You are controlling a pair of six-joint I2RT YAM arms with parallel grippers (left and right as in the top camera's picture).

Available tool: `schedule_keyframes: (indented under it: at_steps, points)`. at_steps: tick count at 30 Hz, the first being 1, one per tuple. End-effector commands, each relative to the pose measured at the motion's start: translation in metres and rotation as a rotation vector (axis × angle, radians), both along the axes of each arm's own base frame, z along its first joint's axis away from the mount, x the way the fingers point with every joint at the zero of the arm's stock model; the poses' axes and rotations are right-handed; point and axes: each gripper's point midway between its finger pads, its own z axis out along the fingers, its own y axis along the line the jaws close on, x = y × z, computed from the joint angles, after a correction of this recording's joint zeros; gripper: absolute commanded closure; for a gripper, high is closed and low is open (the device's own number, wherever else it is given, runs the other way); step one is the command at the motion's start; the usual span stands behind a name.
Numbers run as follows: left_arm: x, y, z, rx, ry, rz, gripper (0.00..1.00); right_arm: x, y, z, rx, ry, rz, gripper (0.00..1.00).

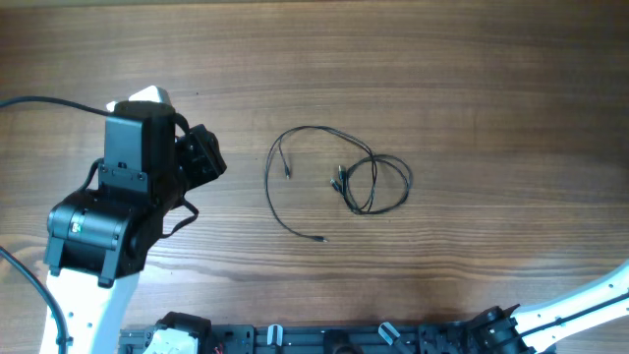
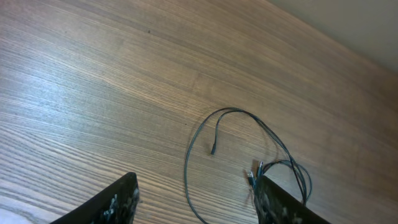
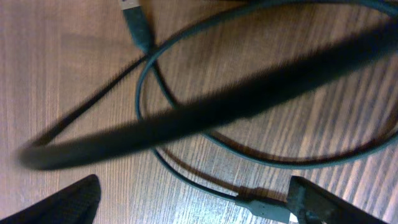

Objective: Untangle cables
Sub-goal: 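Bring the right gripper back toward the loosened cables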

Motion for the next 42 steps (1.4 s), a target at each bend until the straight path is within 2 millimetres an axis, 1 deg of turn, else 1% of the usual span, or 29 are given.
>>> schedule_keyframes:
  at_steps: [1,3,4,6,7,8,10,12,14,15,16,17,19,21,22,23,24,25,26,28,29,30,33,35,36,38,40,41,42]
  points:
    - [-0.002,-0.002,0.004,-0.022,-0.015,-0.003,0.38,-0.014,0.004,-0.006,0.108,0.028,-0.243,0.0]
    - [-0.002,-0.002,0.004,-0.022,-0.015,-0.003,0.37,-0.02,0.017,-0.008,0.205,0.028,-0.355,0.0]
    - [-0.002,-0.002,0.004,-0.022,-0.015,-0.003,0.37,-0.019,0.024,-0.007,0.245,0.023,-0.375,0.0]
    - [-0.002,-0.002,0.004,-0.022,-0.015,-0.003,0.37,-0.001,0.041,0.003,0.305,-0.035,-0.316,0.0]
    - [-0.002,-0.002,0.004,-0.022,-0.014,-0.003,0.37,0.004,0.047,0.009,0.312,-0.044,-0.302,0.0]
    - [-0.002,-0.002,0.004,-0.022,-0.014,-0.003,0.37,0.011,0.053,0.018,0.304,-0.054,-0.281,0.0]
    - [-0.002,-0.002,0.003,-0.02,-0.009,-0.003,0.37,0.029,0.064,0.044,0.246,-0.066,-0.236,0.0]
    - [-0.003,-0.002,0.002,-0.02,-0.004,-0.003,0.37,0.04,0.075,0.064,0.19,-0.063,-0.204,0.0]
    - [-0.003,-0.002,0.002,-0.019,-0.003,-0.003,0.37,0.054,0.093,0.087,0.116,-0.046,-0.143,0.0]
    - [-0.003,-0.002,0.002,-0.019,-0.003,-0.003,0.37,0.064,0.108,0.1,0.079,-0.04,-0.085,0.0]
    - [-0.003,-0.002,0.002,-0.019,-0.003,-0.003,0.36,0.077,0.127,0.112,0.039,-0.037,0.003,0.0]
    - [-0.003,-0.002,0.002,-0.019,-0.003,-0.003,0.36,0.088,0.144,0.12,0.015,-0.034,0.074,0.0]
    - [-0.003,-0.002,0.002,-0.018,-0.004,-0.004,0.36,0.11,0.189,0.128,-0.017,-0.017,0.252,0.0]
    - [-0.003,-0.002,0.002,-0.008,-0.004,-0.015,0.35,0.132,0.245,0.13,-0.039,-0.009,0.523,0.0]
    - [-0.003,-0.002,0.002,0.004,-0.006,-0.027,0.35,0.14,0.279,0.128,-0.039,-0.005,0.677,0.0]
    - [-0.003,-0.002,0.002,0.016,-0.007,-0.041,0.34,0.143,0.307,0.126,-0.037,0.007,0.795,0.0]
    - [-0.003,-0.001,0.002,0.021,-0.007,-0.043,0.34,0.144,0.338,0.123,-0.039,0.03,0.915,0.0]
    - [-0.003,0.0,0.002,0.025,-0.008,-0.039,0.33,0.144,0.361,0.121,-0.045,0.046,1.004,0.0]
    - [-0.003,0.0,0.002,0.027,-0.009,-0.037,0.31,0.143,0.389,0.119,-0.058,0.062,1.118,0.0]
    - [-0.002,0.001,0.001,0.049,-0.006,-0.053,0.28,0.14,0.447,0.116,-0.107,0.08,1.38,0.0]
    - [-0.001,0.001,-0.001,0.065,0.001,-0.069,0.27,0.136,0.467,0.115,-0.119,0.088,1.468,0.0]
    - [0.001,0.001,-0.004,0.075,0.011,-0.075,0.26,0.127,0.495,0.113,-0.126,0.104,1.58,0.0]
    - [0.008,0.0,-0.015,0.087,0.053,-0.073,0.23,0.104,0.55,0.108,-0.127,0.164,1.748,0.0]
    - [0.014,-0.001,-0.027,0.095,0.096,-0.074,0.23,0.085,0.576,0.105,-0.135,0.239,1.807,0.0]
    - [0.016,-0.002,-0.033,0.1,0.119,-0.075,0.24,0.076,0.581,0.102,-0.137,0.296,1.794,0.0]
    - [0.019,-0.003,-0.043,0.108,0.161,-0.077,0.25,0.06,0.581,0.096,-0.125,0.414,1.689,0.0]
    - [0.021,-0.003,-0.049,0.111,0.18,-0.078,0.25,0.043,0.582,0.089,-0.08,0.492,1.628,0.0]
    - [0.022,-0.004,-0.05,0.112,0.184,-0.078,0.24,0.036,0.583,0.086,-0.058,0.521,1.605,0.01]
    - [0.023,-0.004,-0.051,0.112,0.185,-0.079,0.2,0.027,0.582,0.082,-0.034,0.56,1.582,0.01]
